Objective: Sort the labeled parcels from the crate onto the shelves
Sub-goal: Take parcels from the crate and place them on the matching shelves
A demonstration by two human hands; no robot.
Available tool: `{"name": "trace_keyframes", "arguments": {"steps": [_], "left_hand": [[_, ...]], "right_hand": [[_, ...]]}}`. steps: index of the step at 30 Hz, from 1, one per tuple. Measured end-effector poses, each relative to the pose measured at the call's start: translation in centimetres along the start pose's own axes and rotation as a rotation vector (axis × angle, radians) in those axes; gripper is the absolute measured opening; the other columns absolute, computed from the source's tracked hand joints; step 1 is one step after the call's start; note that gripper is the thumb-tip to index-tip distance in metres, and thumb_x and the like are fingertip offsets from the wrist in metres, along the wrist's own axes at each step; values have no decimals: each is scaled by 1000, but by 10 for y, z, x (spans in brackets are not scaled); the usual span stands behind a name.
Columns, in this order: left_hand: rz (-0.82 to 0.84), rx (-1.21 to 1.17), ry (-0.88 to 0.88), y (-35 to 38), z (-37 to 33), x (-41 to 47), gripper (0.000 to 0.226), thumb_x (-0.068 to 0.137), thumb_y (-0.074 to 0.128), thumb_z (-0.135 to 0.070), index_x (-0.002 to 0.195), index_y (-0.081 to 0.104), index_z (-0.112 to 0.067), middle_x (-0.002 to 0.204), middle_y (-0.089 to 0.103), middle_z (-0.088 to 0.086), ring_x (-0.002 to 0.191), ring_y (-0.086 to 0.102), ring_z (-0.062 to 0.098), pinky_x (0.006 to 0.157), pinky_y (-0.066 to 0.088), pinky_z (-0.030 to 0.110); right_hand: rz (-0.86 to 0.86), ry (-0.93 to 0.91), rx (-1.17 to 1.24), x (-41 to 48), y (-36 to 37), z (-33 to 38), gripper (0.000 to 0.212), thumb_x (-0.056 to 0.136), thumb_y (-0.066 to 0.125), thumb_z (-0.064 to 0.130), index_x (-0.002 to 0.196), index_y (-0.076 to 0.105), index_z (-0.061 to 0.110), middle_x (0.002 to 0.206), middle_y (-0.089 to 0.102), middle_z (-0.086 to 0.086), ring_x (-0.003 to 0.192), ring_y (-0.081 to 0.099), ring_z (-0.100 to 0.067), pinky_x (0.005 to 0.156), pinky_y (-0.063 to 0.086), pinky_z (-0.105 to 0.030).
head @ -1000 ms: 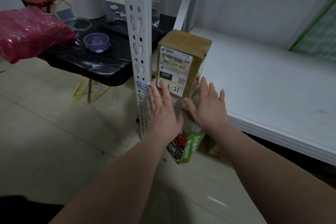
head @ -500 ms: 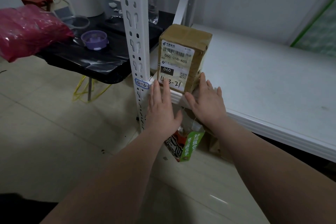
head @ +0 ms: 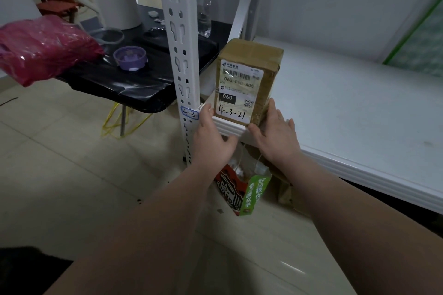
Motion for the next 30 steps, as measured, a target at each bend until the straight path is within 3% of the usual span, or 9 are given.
{"name": "trace_keyframes", "arguments": {"steps": [4,13,17,19,21,23,25,27,30], "left_hand": [[5,23,4,-2,-1,-2,88,78,73,-29,146,19,-14,139,49,0,118,51,18,97,45,35],[40,44,-25,-4,2,-2,83,82,70,-22,147,19,-15,134,53,-2,103,53,8,83,41,21],[23,66,-81,-9,0,-3,80,84,68,-19,147,20,-15,133,51,2,102,44,5,83,40,21],[-9,76,-149,-17,-3,-4,74,83,68,-16,145,26,-15,125,50,3,102,48,9,84,47,26],[40,77,-260,-23,-6,-7,47,86,64,-13,128,43,-16,110,53,2,89,57,14,75,53,27],[184,103,-372,-28,-13,-14,6,91,56,-13,96,53,-15,86,56,2,67,53,13,57,46,22],[377,181,-431,-34,-25,-24,17,95,49,-18,79,54,-12,71,50,2,63,48,16,57,41,26],[519,166,-515,-46,-41,-36,25,95,51,-26,86,62,-6,75,55,5,68,52,18,59,41,26],[545,13,-619,-71,-72,-49,31,91,55,-32,95,68,-4,83,64,6,72,57,17,66,46,28]], "right_hand": [[-5,5,4,-1,0,-2,62,96,46,43,146,21,15,130,56,-6,124,50,-28,114,25,-52],[-27,9,14,-1,3,-5,62,94,49,43,144,24,15,128,57,-6,122,51,-27,112,29,-51],[-23,57,20,-4,0,-7,81,93,51,48,151,13,5,136,52,-12,129,44,-30,115,24,-51],[8,113,38,-13,-6,-6,88,94,52,49,153,7,2,145,44,-15,137,37,-31,117,21,-50],[55,177,81,-26,-17,-4,85,95,52,46,154,8,4,150,37,-17,139,33,-34,116,24,-49],[80,240,114,-39,-34,-3,74,96,51,40,153,16,8,147,39,-17,136,37,-35,111,34,-47],[91,331,103,-48,-58,-3,59,99,47,36,149,32,9,142,47,-16,131,44,-33,103,40,-42],[126,411,79,-53,-81,2,43,100,45,33,134,53,9,128,60,-15,116,56,-32,87,44,-34],[232,440,92,-60,-109,25,33,98,46,30,109,68,8,109,68,-13,87,55,-25,71,39,-28]]}}
Point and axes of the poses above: each hand's wrist, its own x-axis towards the middle knuckle, its own y-axis out of the palm, z = x × y, the point moved 8 cm from there along x, towards the middle knuckle
